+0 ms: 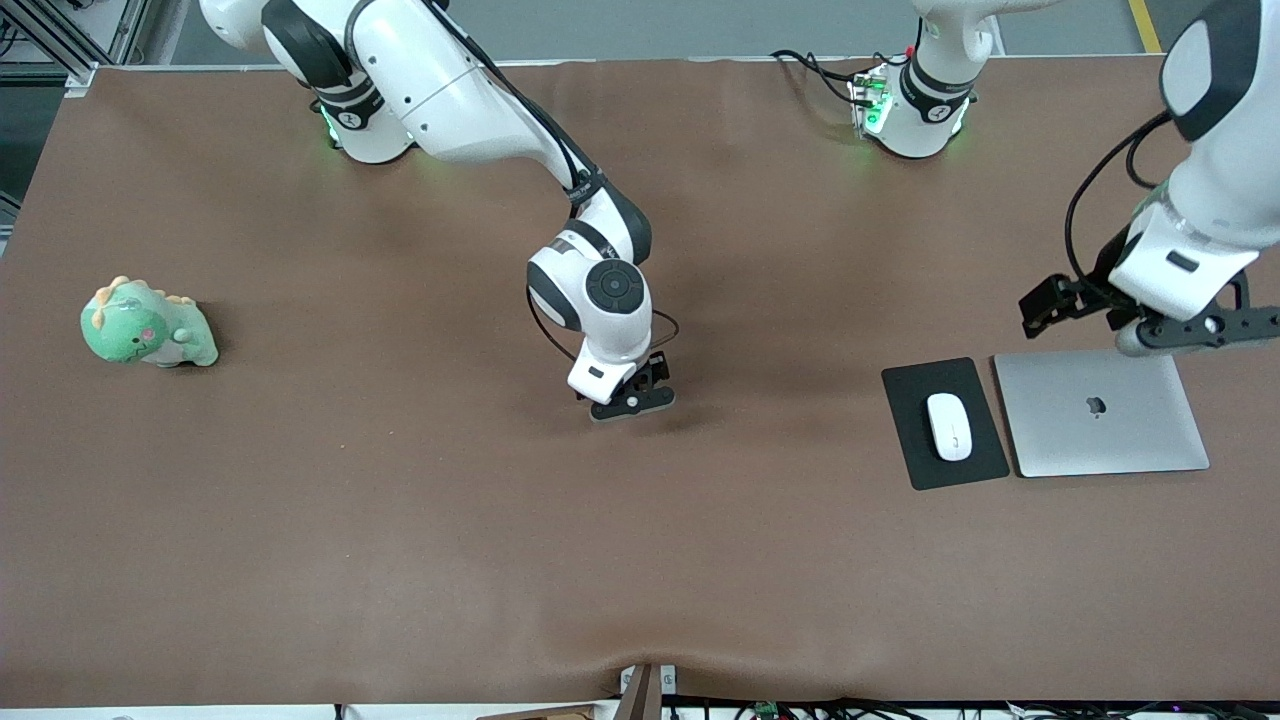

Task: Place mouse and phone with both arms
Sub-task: 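Carry the phone toward the plush toy while the left gripper withdraws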

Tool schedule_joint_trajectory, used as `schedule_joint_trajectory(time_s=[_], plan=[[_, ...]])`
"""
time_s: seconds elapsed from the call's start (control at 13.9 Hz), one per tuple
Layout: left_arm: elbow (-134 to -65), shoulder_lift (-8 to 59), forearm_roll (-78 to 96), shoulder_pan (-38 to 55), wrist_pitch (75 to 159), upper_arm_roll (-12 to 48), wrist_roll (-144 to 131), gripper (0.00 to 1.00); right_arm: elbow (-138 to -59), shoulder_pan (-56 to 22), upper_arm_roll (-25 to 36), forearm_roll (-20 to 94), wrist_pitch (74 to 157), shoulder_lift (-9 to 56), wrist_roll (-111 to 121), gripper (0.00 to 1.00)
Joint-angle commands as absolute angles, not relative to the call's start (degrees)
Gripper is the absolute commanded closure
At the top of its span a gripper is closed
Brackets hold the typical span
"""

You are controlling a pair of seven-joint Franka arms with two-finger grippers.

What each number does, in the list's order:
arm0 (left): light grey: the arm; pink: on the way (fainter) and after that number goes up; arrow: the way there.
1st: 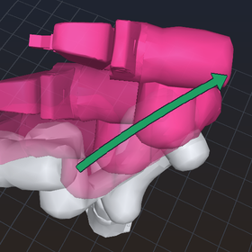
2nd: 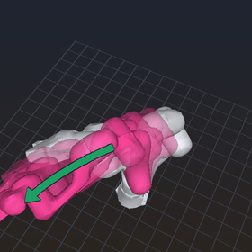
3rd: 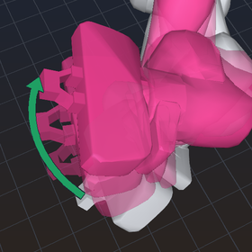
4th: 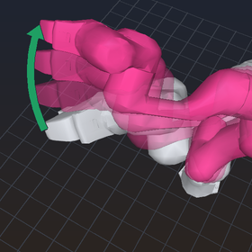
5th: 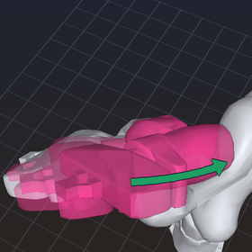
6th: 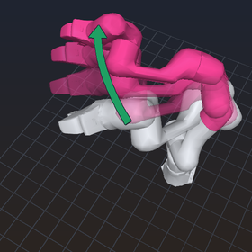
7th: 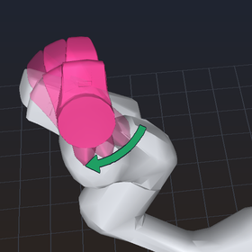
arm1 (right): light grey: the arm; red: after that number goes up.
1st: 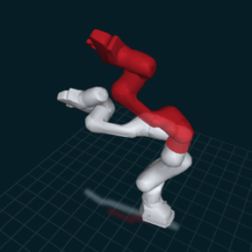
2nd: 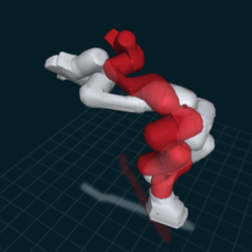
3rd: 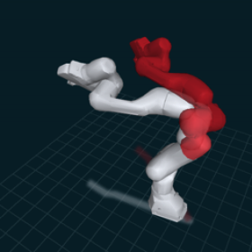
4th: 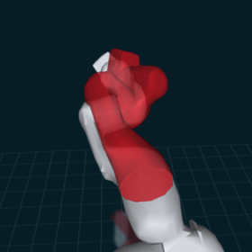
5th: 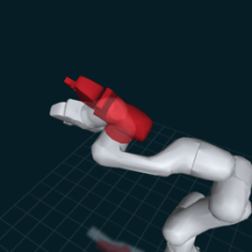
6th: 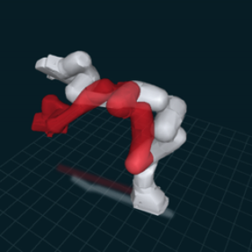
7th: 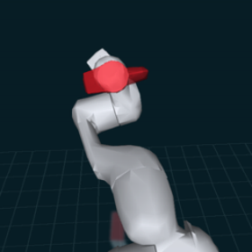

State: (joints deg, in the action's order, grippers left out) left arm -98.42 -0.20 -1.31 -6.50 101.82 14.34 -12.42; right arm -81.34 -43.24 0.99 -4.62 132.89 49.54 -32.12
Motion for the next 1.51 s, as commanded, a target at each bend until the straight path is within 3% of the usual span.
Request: schedule_joint_trajectory(time_s=[0.0, 0.36, 0.43, 0.5, 0.65, 1.15, 1.43], plan=[[-98.97, -3.07, 0.35, -7.12, 98.97, 14.59, -11.16, 0.00, -79.80, -43.33, 1.14, -6.24, 132.89, 51.06, -33.92, 0.00], [-93.17, -2.99, 0.35, -7.21, 93.70, 14.50, -11.51, 0.00, -79.80, -43.24, 1.14, -6.24, 133.33, 51.33, -34.80, 0.00], [-92.73, -2.99, 0.44, -7.21, 93.52, 14.41, -11.51, 0.00, -79.80, -43.16, 1.14, -6.07, 133.33, 51.33, -34.80, 0.50], [-91.94, -2.90, 0.44, -7.21, 93.34, 14.41, -11.69, 0.00, -79.89, -42.98, 1.14, -5.89, 133.33, 51.24, -34.89, 0.79], [-90.45, -2.81, 0.35, -7.12, 91.59, 14.41, -11.69, 0.00, -79.89, -42.54, 1.14, -5.28, 133.07, 50.45, -35.33, 0.99], [-86.49, -2.46, -0.44, -7.38, 87.81, 13.54, -11.69, 0.00, -85.94, -33.06, 0.62, -3.87, 131.31, 41.33, -35.95, 1.00], [-86.75, -2.63, -0.44, -6.42, 87.63, 11.61, -10.90, 0.00, -92.44, -22.97, 0.53, -3.87, 130.52, 34.99, -28.07, 1.00]])
